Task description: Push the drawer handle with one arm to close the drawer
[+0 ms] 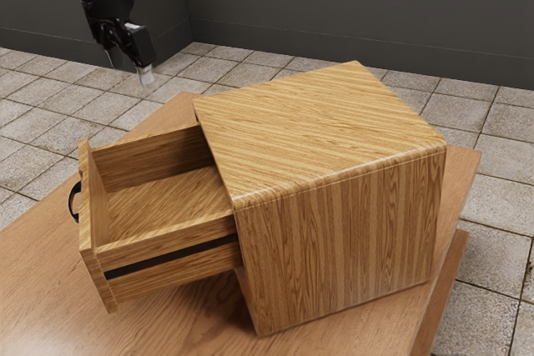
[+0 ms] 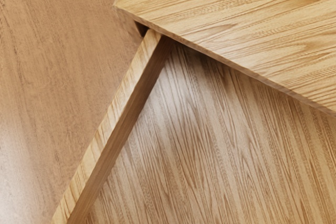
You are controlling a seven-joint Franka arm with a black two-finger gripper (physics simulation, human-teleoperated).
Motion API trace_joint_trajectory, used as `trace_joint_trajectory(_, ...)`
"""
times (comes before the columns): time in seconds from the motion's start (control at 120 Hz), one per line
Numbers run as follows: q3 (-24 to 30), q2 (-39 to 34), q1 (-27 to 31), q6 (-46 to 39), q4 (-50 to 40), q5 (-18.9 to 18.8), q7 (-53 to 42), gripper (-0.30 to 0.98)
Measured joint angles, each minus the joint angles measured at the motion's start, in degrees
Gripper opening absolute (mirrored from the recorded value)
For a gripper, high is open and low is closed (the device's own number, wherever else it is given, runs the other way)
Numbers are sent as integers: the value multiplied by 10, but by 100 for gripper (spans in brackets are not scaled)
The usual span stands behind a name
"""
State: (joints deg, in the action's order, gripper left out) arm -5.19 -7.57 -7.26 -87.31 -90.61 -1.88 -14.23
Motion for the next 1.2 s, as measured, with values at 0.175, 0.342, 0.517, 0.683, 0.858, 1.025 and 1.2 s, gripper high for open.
trace_joint_trajectory(0.175,-1,19,-1,-7,0,-2,-1,67)
trace_joint_trajectory(0.342,3,-64,-4,-8,-70,3,0,39)
trace_joint_trajectory(0.517,4,-243,-6,7,-223,-2,-22,7)
trace_joint_trajectory(0.683,-24,-354,-6,1,-348,-42,-88,-3)
trace_joint_trajectory(0.858,-67,-386,-6,-43,-430,-81,-172,-8)
trace_joint_trajectory(1.025,-90,-388,-6,-92,-491,-97,-237,-9)
trace_joint_trajectory(1.2,-102,-391,-3,-122,-527,-101,-288,-10)
